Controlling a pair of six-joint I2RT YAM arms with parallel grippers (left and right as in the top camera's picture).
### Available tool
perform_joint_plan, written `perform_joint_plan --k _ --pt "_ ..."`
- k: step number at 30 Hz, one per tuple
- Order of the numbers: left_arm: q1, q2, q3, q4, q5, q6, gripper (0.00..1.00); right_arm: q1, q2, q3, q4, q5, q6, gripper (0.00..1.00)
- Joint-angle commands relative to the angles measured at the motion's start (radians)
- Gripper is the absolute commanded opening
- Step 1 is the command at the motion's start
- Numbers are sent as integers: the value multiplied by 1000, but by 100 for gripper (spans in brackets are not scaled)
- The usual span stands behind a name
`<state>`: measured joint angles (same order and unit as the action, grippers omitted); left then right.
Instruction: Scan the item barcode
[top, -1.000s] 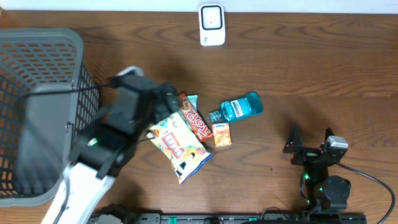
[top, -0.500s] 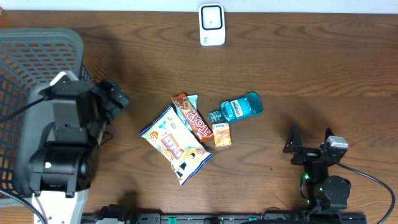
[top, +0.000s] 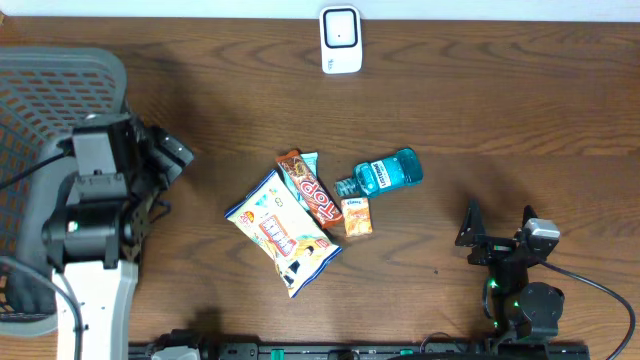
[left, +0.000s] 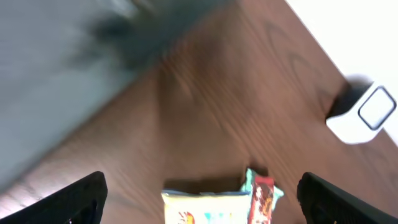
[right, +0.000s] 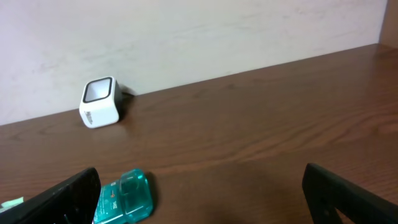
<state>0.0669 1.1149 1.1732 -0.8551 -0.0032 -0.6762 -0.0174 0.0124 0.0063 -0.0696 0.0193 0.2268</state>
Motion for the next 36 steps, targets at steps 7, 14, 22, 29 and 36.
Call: perform_joint_plan --k 7,14,22,29,36 --pt "8 237 16 15 196 -5 98 -2 -6 -1 -3 5 1 99" --pt "8 340 16 15 202 -5 98 -2 -6 -1 -3 5 1 99" --pt "8 351 16 15 202 -2 98 -2 -6 -1 -3 5 1 99" --pt "2 351 16 17 203 10 98 -2 -6 -1 -3 5 1 99" --pt "-98 351 16 59 202 14 98 -2 -6 -1 -3 5 1 99"
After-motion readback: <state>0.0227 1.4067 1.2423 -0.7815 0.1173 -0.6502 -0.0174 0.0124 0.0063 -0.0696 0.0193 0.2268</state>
